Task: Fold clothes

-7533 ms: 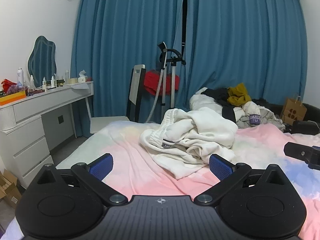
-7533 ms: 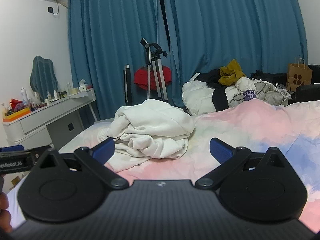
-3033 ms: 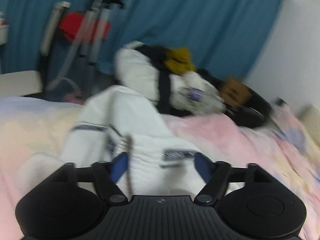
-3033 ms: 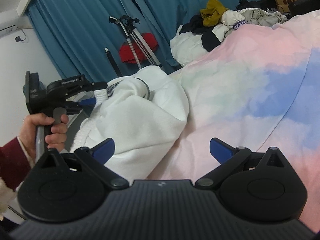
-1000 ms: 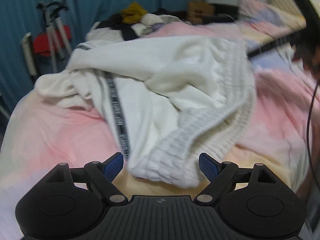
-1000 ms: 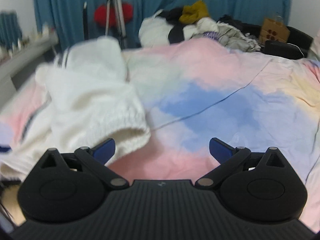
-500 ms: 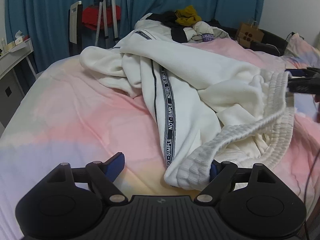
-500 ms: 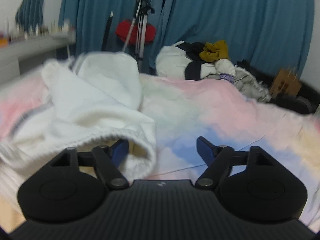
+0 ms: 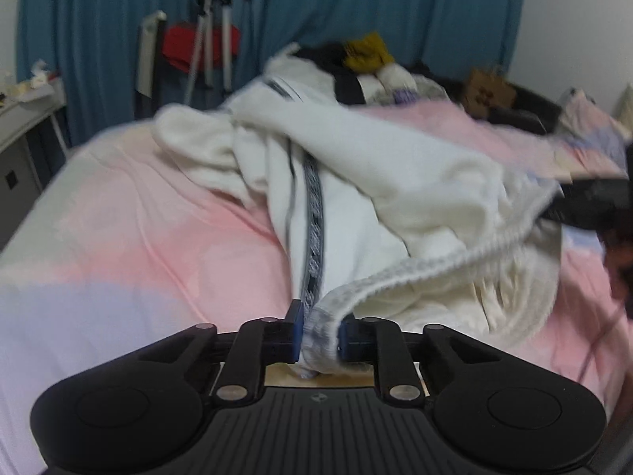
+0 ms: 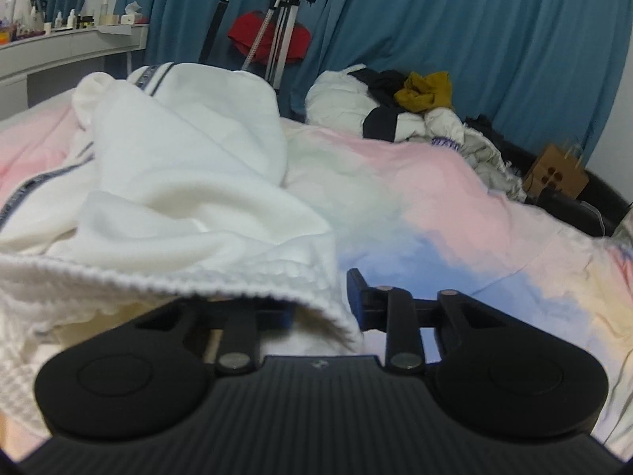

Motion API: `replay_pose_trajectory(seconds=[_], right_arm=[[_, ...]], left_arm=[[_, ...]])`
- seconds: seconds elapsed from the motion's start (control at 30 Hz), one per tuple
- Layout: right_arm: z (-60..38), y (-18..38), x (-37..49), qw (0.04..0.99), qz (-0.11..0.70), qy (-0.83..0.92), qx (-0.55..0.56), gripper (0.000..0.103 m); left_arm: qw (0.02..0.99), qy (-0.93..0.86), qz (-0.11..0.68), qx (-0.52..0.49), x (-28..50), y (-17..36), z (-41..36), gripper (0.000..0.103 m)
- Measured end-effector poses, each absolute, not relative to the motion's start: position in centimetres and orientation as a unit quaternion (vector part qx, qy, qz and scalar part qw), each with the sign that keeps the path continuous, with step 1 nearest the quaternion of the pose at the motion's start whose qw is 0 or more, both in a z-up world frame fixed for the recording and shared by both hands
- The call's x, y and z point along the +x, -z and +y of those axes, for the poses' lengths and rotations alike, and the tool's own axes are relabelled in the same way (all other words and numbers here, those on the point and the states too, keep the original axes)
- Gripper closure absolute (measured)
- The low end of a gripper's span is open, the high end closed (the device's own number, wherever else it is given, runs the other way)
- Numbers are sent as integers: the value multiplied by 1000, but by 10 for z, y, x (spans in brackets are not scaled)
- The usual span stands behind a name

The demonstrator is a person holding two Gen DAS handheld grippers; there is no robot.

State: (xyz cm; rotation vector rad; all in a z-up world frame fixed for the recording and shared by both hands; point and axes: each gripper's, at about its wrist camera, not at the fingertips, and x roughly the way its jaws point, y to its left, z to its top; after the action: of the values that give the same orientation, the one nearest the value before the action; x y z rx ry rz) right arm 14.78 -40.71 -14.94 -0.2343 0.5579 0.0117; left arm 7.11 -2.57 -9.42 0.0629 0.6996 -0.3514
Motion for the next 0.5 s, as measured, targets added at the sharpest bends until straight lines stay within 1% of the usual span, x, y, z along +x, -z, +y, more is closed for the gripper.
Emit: replay_pose_trajectory(seconds=[0.1, 0.13, 0.27, 0.4, 0.5], right_arm=[[-407, 146, 132, 957, 284, -2, -58, 84], [-407, 144, 126, 957, 288, -5, -33, 89], [-382, 131, 97, 956, 287, -49, 22, 89], [-333, 113, 68, 954, 267, -124, 66, 89], [-289, 94, 62, 943, 249, -190, 109, 89]], left_arm=[[936, 151, 318, -4, 80, 72, -8, 87], [940, 145, 308, -15, 85, 61, 0, 88], [956, 129, 260, -52, 107, 2, 32, 89], [971, 117, 207, -42, 127, -67, 59, 90], [979, 93, 181, -25, 139, -104, 84, 92]])
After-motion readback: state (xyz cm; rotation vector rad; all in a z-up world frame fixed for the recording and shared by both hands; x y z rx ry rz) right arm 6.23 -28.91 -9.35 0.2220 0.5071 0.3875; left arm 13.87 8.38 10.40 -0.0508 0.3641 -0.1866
